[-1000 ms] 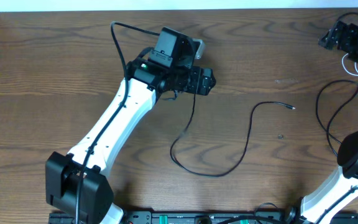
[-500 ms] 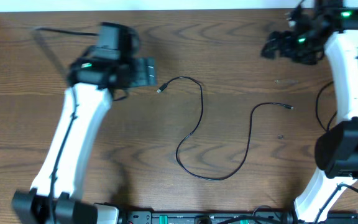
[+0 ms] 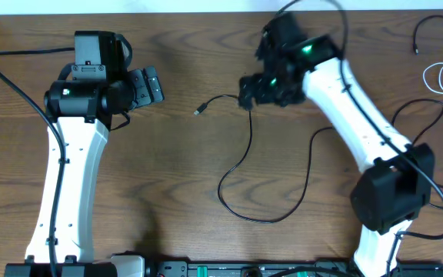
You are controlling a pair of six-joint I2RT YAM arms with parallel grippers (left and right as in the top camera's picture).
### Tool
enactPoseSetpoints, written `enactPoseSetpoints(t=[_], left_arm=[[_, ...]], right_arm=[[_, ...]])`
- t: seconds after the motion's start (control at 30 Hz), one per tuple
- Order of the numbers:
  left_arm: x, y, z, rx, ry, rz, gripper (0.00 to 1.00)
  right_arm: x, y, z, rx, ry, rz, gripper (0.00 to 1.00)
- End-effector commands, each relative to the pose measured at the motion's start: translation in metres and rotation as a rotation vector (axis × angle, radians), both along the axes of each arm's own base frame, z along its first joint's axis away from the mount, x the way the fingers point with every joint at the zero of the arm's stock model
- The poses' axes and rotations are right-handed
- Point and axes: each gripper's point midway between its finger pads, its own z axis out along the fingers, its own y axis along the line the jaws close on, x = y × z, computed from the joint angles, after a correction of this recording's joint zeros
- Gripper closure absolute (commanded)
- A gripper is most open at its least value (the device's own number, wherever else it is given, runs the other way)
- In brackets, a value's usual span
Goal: Untangle cables
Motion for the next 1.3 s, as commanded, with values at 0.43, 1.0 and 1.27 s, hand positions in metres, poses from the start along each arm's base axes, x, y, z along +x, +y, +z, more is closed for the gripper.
enactPoseSetpoints(t=[0.43,1.0,1.27], left_arm=[[-0.001,0.003,-0.005,0.001,0.027,0.015,0.05],[0.0,0.003,-0.007,0.002,0.03,0.015,0.05],[0.0,0.003,-0.007,0.002,0.03,0.015,0.05]], right_arm=[[-0.058,-0.081,-0.061,-0.512,0.154,-0.219,0.53],[-0.019,0.02,-0.084,-0.044,0.033,-0.051,0.21],[-0.021,0.021,-0.125,-0.088,0.105,-0.117,0.48]])
